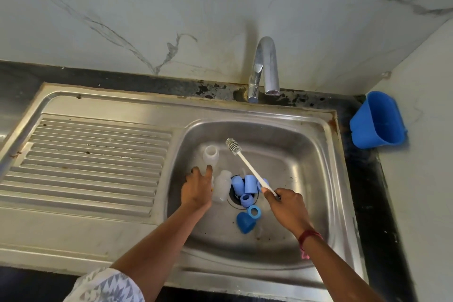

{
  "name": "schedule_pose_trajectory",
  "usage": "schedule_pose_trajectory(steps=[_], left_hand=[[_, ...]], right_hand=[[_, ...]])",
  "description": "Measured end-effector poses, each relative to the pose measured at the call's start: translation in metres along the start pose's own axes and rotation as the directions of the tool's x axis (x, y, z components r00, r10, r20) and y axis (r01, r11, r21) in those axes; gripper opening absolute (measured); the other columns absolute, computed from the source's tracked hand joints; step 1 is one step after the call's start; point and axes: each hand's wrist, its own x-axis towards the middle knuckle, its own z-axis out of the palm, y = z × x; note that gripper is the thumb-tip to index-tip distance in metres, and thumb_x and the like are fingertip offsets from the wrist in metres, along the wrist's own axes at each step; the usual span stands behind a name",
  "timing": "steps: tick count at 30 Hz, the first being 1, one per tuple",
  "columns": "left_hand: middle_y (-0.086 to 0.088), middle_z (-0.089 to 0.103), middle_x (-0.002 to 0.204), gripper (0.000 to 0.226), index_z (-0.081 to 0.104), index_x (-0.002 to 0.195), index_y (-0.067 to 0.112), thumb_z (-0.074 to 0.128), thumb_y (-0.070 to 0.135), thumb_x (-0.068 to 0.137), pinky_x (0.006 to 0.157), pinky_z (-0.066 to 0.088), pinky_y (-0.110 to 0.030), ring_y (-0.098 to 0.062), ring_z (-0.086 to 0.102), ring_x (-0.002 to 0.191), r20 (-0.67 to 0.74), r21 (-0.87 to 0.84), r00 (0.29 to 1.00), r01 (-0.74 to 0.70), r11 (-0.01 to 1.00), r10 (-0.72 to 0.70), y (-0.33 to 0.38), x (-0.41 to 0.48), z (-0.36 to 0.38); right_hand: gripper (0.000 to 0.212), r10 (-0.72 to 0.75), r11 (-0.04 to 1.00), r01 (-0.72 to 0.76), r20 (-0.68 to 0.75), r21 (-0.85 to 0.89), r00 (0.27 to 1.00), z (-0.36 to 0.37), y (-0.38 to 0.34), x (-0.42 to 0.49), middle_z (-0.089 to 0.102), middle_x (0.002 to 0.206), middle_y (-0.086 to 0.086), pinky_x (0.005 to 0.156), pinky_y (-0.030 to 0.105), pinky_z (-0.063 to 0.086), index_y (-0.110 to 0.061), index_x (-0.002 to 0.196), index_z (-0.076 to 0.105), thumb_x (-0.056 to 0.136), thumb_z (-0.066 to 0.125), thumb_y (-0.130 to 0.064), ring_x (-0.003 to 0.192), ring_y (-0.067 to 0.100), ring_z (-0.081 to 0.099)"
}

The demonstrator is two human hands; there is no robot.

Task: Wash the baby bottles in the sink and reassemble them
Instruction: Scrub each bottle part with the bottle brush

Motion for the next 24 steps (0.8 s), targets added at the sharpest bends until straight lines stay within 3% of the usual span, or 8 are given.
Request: schedule_pose_trajectory(steps=[4,8,13,16,20,24], left_hand=[[-0.013,0.043,0.127,0.048,0.044,0.132,0.013,0.063,0.012,0.089,0.081,0.052,-0.038,-0.031,0.047,0.115,-0.021,0.000,0.996,-0.091,0.996,0.091,0.019,0.005,-0.015],[-0.009,0.050,0.121,0.042,0.054,0.125,0.011,0.067,0.019,0.086,0.080,0.051,-0.035,-0.026,0.048,0.112,-0.028,-0.015,0.980,-0.199,0.980,0.199,0.037,0.022,-0.013],[-0.006,0.059,0.118,0.030,0.060,0.124,0.014,0.053,0.021,0.095,0.078,0.047,-0.031,-0.023,0.053,0.109,-0.066,-0.090,0.951,-0.308,0.947,0.303,0.053,0.045,0.002],[-0.006,0.064,0.114,0.027,0.062,0.121,0.015,0.050,0.024,0.099,0.080,0.049,-0.032,-0.024,0.057,0.106,-0.081,-0.160,0.956,-0.291,0.943,0.281,0.060,0.058,0.008],[-0.009,0.068,0.106,0.021,0.064,0.103,0.012,0.049,0.025,0.099,0.071,0.044,-0.032,-0.026,0.062,0.099,-0.052,-0.248,0.984,-0.181,0.952,0.173,0.072,0.077,0.012],[-0.009,0.069,0.111,0.024,0.066,0.112,0.013,0.052,0.027,0.099,0.079,0.049,-0.034,-0.029,0.064,0.102,0.003,-0.259,0.988,-0.151,0.954,0.157,0.083,0.090,0.017]], right_hand=[[0.055,0.018,1.000,-0.018,-0.021,0.021,1.000,-0.004,0.001,-0.004,0.041,0.052,-0.001,0.050,0.027,0.034,-0.014,0.058,0.036,0.094,0.054,-0.052,0.050,0.015,0.035],[0.053,0.036,0.999,-0.035,-0.049,0.029,0.998,-0.009,0.005,-0.004,0.041,0.051,-0.002,0.051,0.028,0.035,-0.014,0.057,0.037,0.095,0.054,-0.046,0.050,0.015,0.036],[0.052,0.059,0.996,-0.057,-0.036,0.066,0.998,-0.010,0.010,0.001,0.040,0.051,-0.003,0.049,0.024,0.034,-0.014,0.058,0.039,0.095,0.055,-0.046,0.049,0.013,0.036],[0.052,0.074,0.994,-0.072,-0.022,0.086,0.997,-0.009,0.012,0.005,0.040,0.052,-0.002,0.049,0.022,0.034,-0.014,0.058,0.040,0.095,0.055,-0.046,0.049,0.012,0.036],[0.050,0.100,0.990,-0.099,-0.001,0.096,0.995,-0.007,0.016,0.010,0.041,0.053,-0.002,0.047,0.018,0.034,-0.014,0.059,0.041,0.095,0.056,-0.045,0.048,0.009,0.036],[0.048,0.125,0.986,-0.126,0.012,0.107,0.992,-0.005,0.022,0.016,0.045,0.054,-0.003,0.050,0.024,0.039,-0.014,0.060,0.045,0.094,0.057,-0.046,0.048,0.010,0.038]])
